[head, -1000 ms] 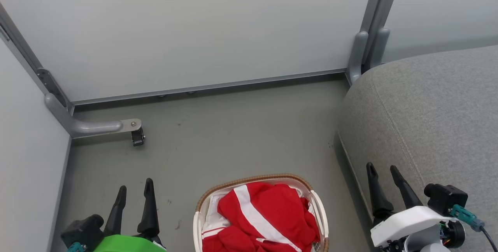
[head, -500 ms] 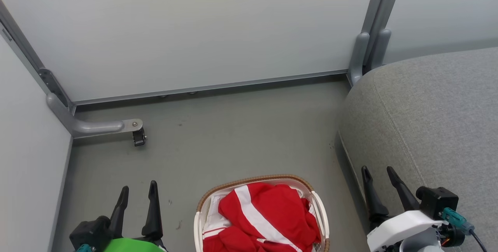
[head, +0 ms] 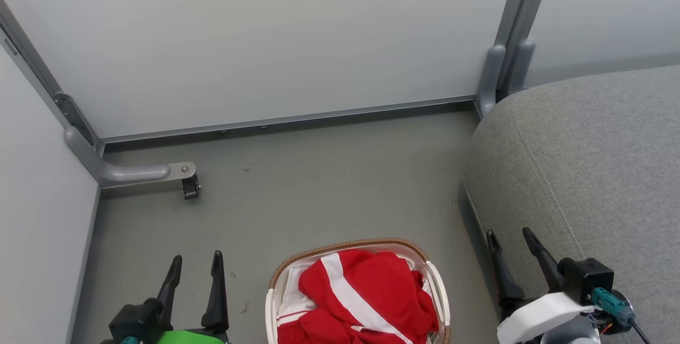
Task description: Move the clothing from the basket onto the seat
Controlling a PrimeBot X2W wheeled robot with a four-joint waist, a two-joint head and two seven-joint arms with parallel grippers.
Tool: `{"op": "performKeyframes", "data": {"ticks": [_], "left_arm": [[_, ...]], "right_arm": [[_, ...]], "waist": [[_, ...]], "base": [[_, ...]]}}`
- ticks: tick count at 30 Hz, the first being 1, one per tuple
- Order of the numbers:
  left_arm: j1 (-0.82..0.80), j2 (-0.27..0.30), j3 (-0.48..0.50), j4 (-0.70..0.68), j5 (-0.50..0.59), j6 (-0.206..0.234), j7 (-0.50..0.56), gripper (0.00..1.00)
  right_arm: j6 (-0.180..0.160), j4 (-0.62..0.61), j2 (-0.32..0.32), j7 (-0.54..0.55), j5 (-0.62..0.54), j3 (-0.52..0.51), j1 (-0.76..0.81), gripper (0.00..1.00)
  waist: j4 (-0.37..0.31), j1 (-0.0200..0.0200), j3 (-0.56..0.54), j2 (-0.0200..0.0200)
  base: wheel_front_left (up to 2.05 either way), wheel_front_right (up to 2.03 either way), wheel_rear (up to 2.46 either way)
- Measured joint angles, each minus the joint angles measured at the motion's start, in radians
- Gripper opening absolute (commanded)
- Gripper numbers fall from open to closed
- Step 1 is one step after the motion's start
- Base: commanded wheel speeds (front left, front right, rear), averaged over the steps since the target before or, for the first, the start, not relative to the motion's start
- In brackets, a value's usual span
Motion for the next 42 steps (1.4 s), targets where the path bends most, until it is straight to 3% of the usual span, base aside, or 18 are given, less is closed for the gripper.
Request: {"op": "performKeyframes", "data": {"ticks": [30, 37, 42], "left_arm": [[0.005, 0.001, -0.014, 0.007, 0.040, -0.001, -0.014, 1.00], [-0.013, 0.001, -0.054, 0.003, 0.047, -0.002, -0.014, 1.00], [-0.114, 0.001, -0.104, 0.009, 0.073, -0.004, -0.014, 1.00]], "right_arm": [[0.000, 0.001, -0.001, -0.014, -0.048, 0.004, 0.003, 1.00], [0.000, -0.016, -0.001, -0.014, -0.058, -0.029, -0.002, 1.00], [0.000, -0.043, -0.001, -0.015, -0.079, -0.087, -0.060, 1.00]], "waist": [[0.003, 0.0000, 0.015, 0.0000], [0.002, 0.0000, 0.046, 0.0000], [-0.001, 0.0000, 0.105, 0.0000]], "base": [[0.00, 0.00, 0.00], [0.00, 0.00, 0.00], [0.00, 0.00, 0.00]]}}
